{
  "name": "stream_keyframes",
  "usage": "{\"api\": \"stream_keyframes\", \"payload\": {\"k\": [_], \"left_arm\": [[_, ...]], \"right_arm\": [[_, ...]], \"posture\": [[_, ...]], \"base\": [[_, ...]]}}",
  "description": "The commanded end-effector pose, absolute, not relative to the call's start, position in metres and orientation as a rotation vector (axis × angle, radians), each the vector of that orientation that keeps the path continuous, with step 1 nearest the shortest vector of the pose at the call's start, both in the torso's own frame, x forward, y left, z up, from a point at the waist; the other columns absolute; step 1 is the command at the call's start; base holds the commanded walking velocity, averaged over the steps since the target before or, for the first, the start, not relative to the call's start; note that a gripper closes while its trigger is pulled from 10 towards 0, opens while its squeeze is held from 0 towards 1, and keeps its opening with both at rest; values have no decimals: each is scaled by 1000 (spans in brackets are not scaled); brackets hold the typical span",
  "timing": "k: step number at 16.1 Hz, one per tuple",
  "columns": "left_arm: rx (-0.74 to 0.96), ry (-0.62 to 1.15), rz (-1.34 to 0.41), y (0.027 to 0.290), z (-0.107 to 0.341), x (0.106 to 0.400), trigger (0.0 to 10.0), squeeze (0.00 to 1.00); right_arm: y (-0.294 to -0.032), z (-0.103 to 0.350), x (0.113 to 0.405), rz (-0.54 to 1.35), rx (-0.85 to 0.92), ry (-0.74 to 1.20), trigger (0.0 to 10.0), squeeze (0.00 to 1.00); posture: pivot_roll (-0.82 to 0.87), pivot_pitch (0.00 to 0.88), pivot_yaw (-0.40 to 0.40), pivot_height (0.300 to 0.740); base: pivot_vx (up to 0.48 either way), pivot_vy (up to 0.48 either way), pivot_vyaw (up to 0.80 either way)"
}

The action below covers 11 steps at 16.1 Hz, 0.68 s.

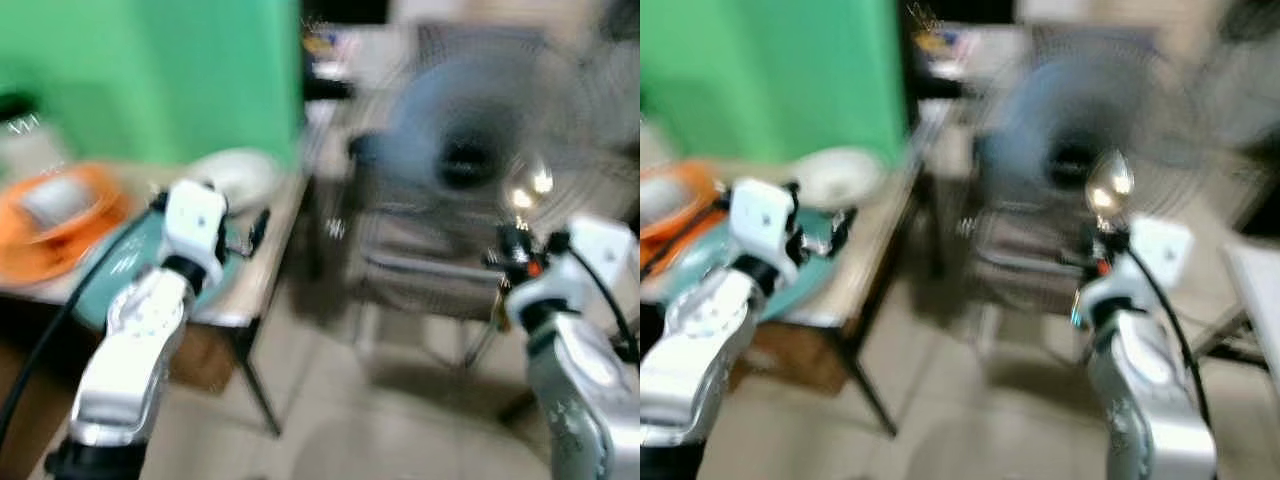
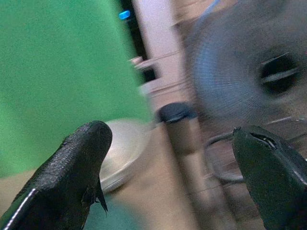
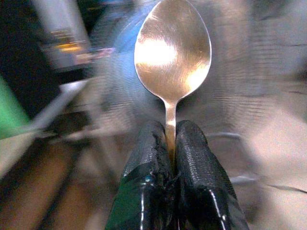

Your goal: Setting the table

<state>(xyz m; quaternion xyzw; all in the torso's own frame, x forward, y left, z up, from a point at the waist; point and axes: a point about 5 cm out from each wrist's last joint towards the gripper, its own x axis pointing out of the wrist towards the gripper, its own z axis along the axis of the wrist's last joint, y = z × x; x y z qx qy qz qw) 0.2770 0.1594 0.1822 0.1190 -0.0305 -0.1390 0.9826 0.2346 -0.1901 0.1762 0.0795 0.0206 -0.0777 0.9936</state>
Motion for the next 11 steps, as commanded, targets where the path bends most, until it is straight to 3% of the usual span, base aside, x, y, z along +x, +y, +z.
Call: {"api": "stream_keyframes", "payload": {"k": [1,3,11], "left_arm": [[237,-64,-254,165,184,279,10000,0],[109,1,-213,166,173,281,10000,0],[282,-44,-132,178,175,282,10000,0]], "right_arm": [[-184,179,239,-141,166,25,10000,0],[-182,178,244,-136,160,24,10000,0],[-177,170,245,-131,175,50,10000,0]], "posture": [[4,0,23,740],[23,0,23,740],[24,0,8,740]], "base": [[0,0,-800],[0,0,-800],[0,0,-800]]}}
